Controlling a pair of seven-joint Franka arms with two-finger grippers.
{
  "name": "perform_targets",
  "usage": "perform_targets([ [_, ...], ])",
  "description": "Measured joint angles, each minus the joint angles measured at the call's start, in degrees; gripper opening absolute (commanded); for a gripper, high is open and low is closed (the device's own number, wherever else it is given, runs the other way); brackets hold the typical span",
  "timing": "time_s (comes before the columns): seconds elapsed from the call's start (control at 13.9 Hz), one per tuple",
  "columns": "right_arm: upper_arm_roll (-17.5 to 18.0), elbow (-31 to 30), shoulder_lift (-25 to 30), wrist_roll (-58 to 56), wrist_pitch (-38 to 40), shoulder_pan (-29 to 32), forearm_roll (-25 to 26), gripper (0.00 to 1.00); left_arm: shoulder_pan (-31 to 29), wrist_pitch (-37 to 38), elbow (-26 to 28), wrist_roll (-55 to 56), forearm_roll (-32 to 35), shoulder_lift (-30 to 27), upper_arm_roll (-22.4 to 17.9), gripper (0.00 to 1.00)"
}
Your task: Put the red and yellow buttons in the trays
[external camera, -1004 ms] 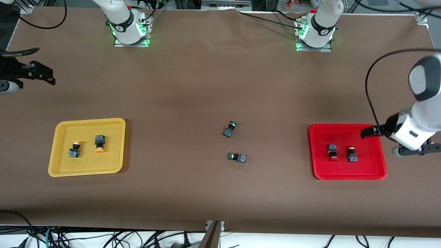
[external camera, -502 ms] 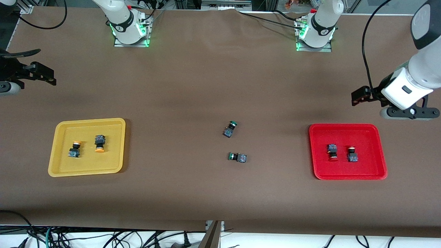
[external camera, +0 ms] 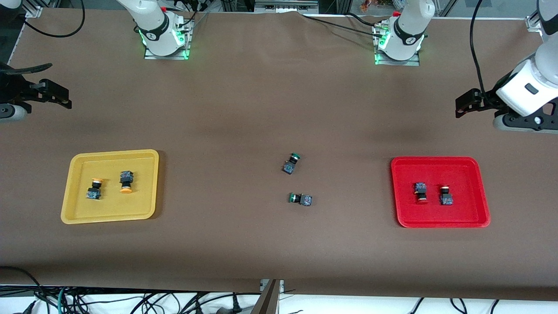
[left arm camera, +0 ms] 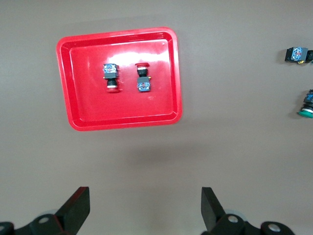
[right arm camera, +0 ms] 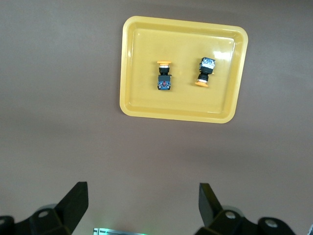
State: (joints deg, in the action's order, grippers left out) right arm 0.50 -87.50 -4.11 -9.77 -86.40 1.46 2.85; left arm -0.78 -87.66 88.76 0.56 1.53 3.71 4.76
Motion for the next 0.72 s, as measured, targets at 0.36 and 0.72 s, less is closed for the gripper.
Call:
perform_targets([
  [0.36,0.00,0.00,-0.01,0.00,-0.05,0.00,0.00,1.00,0.01,0.02,-0.01,-0.02,-1.81,-0.18,-0.22,1.00],
  [0.72,0.00,0.00,-0.01,0.00,-0.17,0.00,0.00,1.00,-0.57,0.03,-0.06,-0.03,-2.03,-0.50,-0.40,1.00],
])
